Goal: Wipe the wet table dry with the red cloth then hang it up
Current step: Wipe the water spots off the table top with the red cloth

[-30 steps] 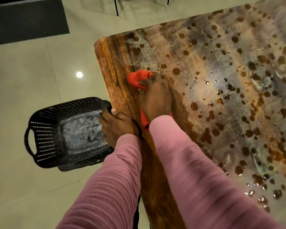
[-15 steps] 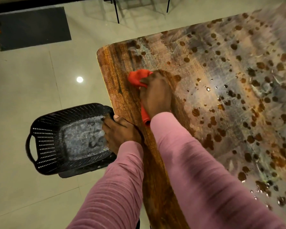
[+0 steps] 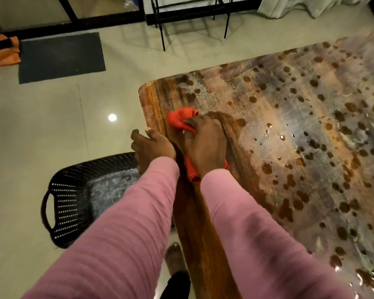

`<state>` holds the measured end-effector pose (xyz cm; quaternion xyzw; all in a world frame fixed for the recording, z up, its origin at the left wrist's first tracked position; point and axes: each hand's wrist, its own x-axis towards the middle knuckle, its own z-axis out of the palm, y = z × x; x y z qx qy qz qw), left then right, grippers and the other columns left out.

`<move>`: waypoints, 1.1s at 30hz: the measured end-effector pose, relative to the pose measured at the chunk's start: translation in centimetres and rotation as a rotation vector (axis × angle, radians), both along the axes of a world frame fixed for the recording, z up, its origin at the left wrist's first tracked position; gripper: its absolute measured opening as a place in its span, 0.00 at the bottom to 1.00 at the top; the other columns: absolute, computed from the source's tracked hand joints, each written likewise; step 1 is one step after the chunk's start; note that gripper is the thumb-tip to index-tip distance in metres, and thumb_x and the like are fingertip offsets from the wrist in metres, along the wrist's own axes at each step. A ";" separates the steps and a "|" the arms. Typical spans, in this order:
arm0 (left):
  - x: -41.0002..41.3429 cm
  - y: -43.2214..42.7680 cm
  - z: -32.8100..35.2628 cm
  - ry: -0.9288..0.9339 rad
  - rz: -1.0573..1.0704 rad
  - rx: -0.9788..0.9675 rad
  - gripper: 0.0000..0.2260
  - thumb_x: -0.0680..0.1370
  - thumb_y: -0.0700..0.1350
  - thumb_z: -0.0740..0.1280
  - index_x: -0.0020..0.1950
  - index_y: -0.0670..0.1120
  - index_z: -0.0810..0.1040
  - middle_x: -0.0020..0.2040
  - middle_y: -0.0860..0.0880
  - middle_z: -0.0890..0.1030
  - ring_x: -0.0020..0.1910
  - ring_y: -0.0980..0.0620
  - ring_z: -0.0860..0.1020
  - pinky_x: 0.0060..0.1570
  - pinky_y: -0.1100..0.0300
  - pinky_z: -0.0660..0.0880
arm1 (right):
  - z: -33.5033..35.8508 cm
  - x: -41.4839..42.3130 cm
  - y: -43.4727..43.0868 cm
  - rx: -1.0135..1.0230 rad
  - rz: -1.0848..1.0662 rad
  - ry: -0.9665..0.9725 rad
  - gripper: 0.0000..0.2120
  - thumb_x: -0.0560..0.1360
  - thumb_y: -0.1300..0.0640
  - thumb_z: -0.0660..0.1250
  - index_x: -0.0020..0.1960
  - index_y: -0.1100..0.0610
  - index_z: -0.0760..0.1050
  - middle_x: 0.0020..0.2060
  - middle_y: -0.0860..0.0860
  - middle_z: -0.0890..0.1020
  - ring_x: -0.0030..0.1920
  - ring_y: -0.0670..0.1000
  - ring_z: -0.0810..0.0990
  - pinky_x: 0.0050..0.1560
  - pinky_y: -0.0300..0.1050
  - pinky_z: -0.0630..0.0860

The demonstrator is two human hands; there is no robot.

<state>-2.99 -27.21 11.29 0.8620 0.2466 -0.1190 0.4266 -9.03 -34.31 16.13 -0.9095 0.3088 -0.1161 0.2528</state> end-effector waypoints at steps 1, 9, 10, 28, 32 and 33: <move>1.2 -0.5 -0.1 -0.001 0.019 0.010 0.20 0.82 0.53 0.51 0.73 0.49 0.62 0.70 0.42 0.69 0.66 0.38 0.70 0.62 0.46 0.64 | 0.0 -0.1 0.1 -0.008 0.057 -0.020 0.20 0.72 0.47 0.56 0.55 0.52 0.81 0.52 0.54 0.81 0.54 0.58 0.75 0.50 0.50 0.74; 2.3 -0.9 -1.1 -0.040 0.017 0.101 0.20 0.83 0.53 0.48 0.73 0.48 0.62 0.68 0.42 0.72 0.64 0.37 0.72 0.62 0.42 0.67 | -0.1 2.1 -4.5 0.033 -0.408 -0.134 0.07 0.73 0.62 0.68 0.49 0.55 0.83 0.45 0.54 0.81 0.44 0.54 0.79 0.38 0.30 0.66; 2.4 -1.0 -1.0 -0.050 0.017 0.107 0.20 0.83 0.52 0.48 0.73 0.48 0.62 0.68 0.42 0.72 0.64 0.38 0.71 0.62 0.42 0.67 | 0.0 2.9 -3.8 0.025 -0.375 -0.119 0.07 0.73 0.62 0.68 0.48 0.54 0.83 0.44 0.53 0.81 0.41 0.52 0.78 0.35 0.30 0.65; 2.6 -1.0 -2.6 -0.104 0.004 0.161 0.19 0.82 0.53 0.49 0.70 0.49 0.65 0.66 0.42 0.73 0.61 0.37 0.73 0.58 0.44 0.64 | -0.8 7.4 -0.8 -0.036 0.098 -0.026 0.11 0.74 0.61 0.66 0.54 0.52 0.82 0.51 0.52 0.83 0.51 0.53 0.78 0.48 0.42 0.75; 2.7 -1.2 -2.8 -0.125 0.013 0.179 0.19 0.82 0.54 0.49 0.70 0.48 0.65 0.66 0.42 0.74 0.60 0.37 0.73 0.58 0.43 0.65 | -0.7 7.6 -3.7 -0.108 0.210 0.047 0.13 0.75 0.59 0.66 0.59 0.51 0.80 0.53 0.52 0.81 0.54 0.51 0.78 0.50 0.43 0.76; 2.7 -1.2 -2.8 -0.127 0.006 0.185 0.20 0.82 0.54 0.48 0.70 0.48 0.65 0.66 0.42 0.74 0.60 0.37 0.74 0.58 0.42 0.65 | -0.4 7.5 -4.9 -0.093 0.117 0.035 0.12 0.76 0.58 0.66 0.57 0.51 0.80 0.48 0.49 0.81 0.48 0.46 0.80 0.42 0.35 0.76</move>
